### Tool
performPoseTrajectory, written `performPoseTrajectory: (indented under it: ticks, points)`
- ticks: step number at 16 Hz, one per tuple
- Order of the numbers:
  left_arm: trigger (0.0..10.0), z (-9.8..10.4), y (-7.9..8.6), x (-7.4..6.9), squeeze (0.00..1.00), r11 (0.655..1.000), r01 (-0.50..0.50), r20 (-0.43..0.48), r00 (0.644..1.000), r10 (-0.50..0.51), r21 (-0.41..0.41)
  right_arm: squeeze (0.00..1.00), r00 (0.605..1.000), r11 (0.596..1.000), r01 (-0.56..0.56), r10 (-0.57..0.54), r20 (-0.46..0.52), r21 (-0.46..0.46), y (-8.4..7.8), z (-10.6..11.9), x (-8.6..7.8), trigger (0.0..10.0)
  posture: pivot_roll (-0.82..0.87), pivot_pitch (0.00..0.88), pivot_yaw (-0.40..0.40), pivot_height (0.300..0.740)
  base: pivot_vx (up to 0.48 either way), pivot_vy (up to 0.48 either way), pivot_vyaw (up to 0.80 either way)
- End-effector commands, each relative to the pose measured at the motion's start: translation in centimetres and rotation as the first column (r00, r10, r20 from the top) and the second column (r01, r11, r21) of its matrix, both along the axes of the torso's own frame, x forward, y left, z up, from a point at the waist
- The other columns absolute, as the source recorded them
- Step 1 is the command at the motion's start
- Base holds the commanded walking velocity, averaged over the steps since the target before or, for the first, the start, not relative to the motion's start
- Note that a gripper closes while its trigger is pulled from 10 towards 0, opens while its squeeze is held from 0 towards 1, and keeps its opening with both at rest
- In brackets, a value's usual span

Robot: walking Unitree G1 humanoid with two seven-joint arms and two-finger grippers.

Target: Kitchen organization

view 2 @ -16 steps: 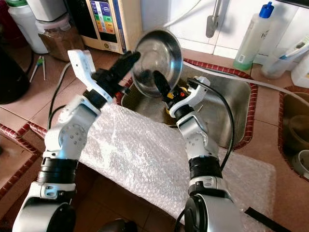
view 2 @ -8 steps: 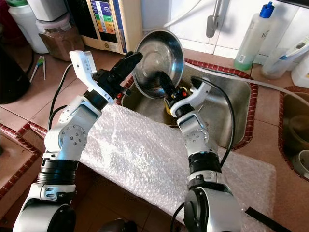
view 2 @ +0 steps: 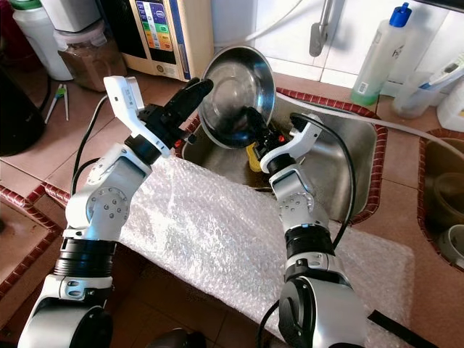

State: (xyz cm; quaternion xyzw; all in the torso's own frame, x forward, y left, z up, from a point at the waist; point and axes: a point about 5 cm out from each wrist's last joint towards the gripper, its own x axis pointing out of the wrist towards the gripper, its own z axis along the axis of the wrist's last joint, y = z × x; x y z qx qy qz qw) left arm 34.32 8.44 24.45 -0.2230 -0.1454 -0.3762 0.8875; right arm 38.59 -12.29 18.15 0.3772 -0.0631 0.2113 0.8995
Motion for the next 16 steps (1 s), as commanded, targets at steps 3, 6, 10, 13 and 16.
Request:
performPoseTrajectory:
  ticks: [3, 6, 10, 13, 16]
  points:
    - [0.0, 0.8, 0.3, -0.1, 0.0, 1.0, -0.009, 0.035, 0.999, 0.009, -0.005, 1.0, 0.996, 0.991, 0.029, -0.018, 0.084, -0.132, 0.0, 1.2, 0.1, 10.0, 0.0, 0.095, 0.045, 0.74, 0.0, 0.0, 0.0]
    - [0.0, 1.0, 0.3, -0.2, 0.0, 1.0, -0.003, 0.042, 0.999, 0.004, -0.014, 1.0, 0.989, 0.964, 0.125, -0.102, 0.11, -0.236, -0.9, 1.2, 0.3, 10.0, 0.0, 0.096, 0.046, 0.74, 0.0, 0.0, 0.0]
    - [0.0, 1.1, 0.2, -0.3, 0.0, 1.0, 0.016, 0.05, 0.999, -0.015, -0.024, 0.2, 0.984, 0.939, 0.176, -0.16, 0.078, -0.295, -1.4, 0.0, 0.4, 10.0, 0.0, 0.097, 0.047, 0.74, 0.0, 0.0, 0.0]
    - [0.0, 1.0, 0.2, -0.3, 0.0, 1.0, 0.015, 0.045, 0.999, -0.015, -0.019, 1.0, 0.981, 0.945, 0.189, -0.17, 0.094, -0.267, -1.7, 0.2, 0.4, 10.0, 0.0, 0.099, 0.048, 0.74, 0.0, 0.0, 0.0]
    - [0.0, 1.1, 0.2, -0.3, 0.0, 1.0, 0.016, 0.046, 0.999, -0.015, -0.025, 0.0, 0.97, 0.928, 0.239, -0.214, 0.119, -0.284, -2.4, 0.6, 0.5, 10.0, 0.0, 0.098, 0.05, 0.74, 0.0, 0.0, 0.0]
